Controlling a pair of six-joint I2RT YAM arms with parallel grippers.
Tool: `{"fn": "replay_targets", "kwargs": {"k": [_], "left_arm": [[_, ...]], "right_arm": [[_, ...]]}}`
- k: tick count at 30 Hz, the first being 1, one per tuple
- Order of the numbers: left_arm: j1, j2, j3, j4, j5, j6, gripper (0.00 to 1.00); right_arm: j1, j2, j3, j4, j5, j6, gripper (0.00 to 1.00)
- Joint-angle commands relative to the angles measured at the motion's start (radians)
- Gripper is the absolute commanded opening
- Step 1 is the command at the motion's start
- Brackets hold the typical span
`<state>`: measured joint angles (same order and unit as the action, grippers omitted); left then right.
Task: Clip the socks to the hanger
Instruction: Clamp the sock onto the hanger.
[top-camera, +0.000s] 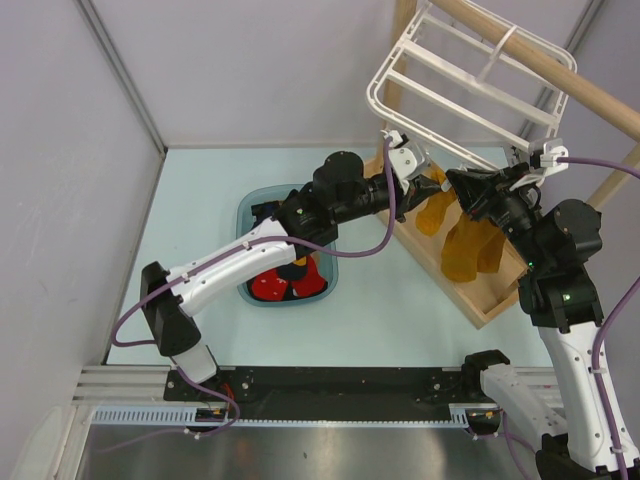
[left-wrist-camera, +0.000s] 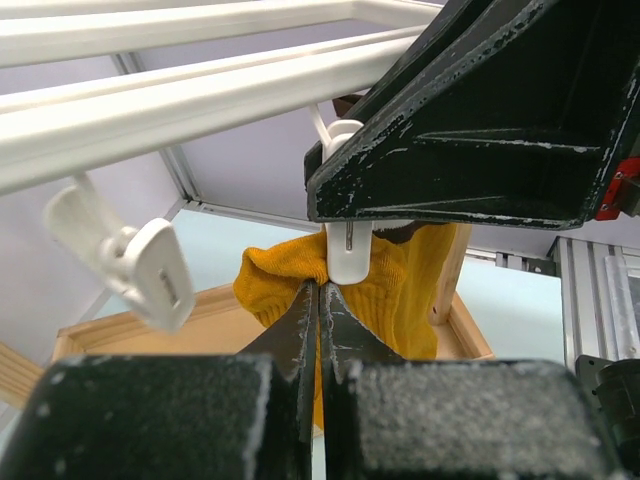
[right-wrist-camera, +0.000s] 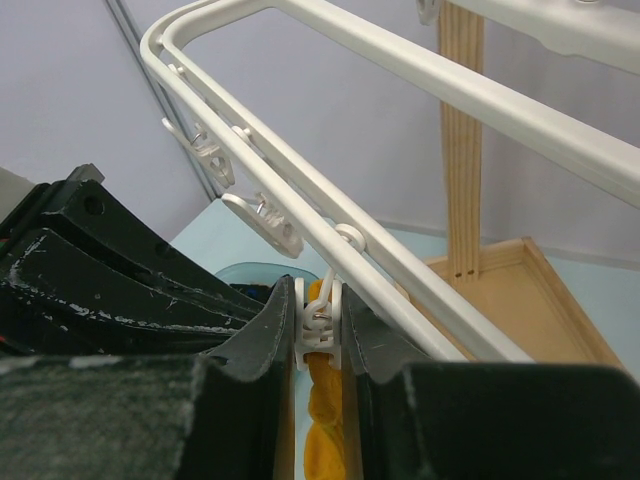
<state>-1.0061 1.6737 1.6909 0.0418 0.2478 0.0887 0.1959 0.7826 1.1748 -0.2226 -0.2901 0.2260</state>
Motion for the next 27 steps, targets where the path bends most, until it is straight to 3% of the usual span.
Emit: {"fn": "replay_targets", "kwargs": {"k": [1, 4, 7, 10, 14, 20, 27], "left_arm": [[-0.012, 0.001, 0.046, 0.029, 0.01, 0.011, 0.0], [-0.012, 0.001, 0.046, 0.03, 0.005, 0.014, 0.0], [-0.012, 0.003, 0.046, 0.03, 0.004, 0.013, 0.0], [-0.012, 0.0, 0.039, 0.033, 0.004, 0.01, 0.03], [-0.012, -0.017, 0.007, 0.052, 0.004, 0.003, 0.12], [-0.008, -0.074, -0.098, 0.112, -0.025, -0.001, 0.44], [0.008, -0.132, -0.223, 0.225, -0.096, -0.017, 0.66]], "right_arm": [[0.008, -0.003, 0.0, -0.012, -0.089, -0.004, 0.0], [0.008, -0.006, 0.0, -0.012, -0.086, -0.004, 0.16], [0.008, -0.011, 0.002, -0.008, -0.086, -0.004, 0.4], [0.007, -0.019, 0.002, -0.012, -0.066, -0.004, 0.49], [0.007, -0.028, 0.0, -0.023, -0.021, -0.002, 0.56], [0.004, -0.042, 0.0, -0.04, 0.04, -0.002, 0.61], [-0.001, -0.055, 0.0, -0.06, 0.1, -0.008, 0.64]]}}
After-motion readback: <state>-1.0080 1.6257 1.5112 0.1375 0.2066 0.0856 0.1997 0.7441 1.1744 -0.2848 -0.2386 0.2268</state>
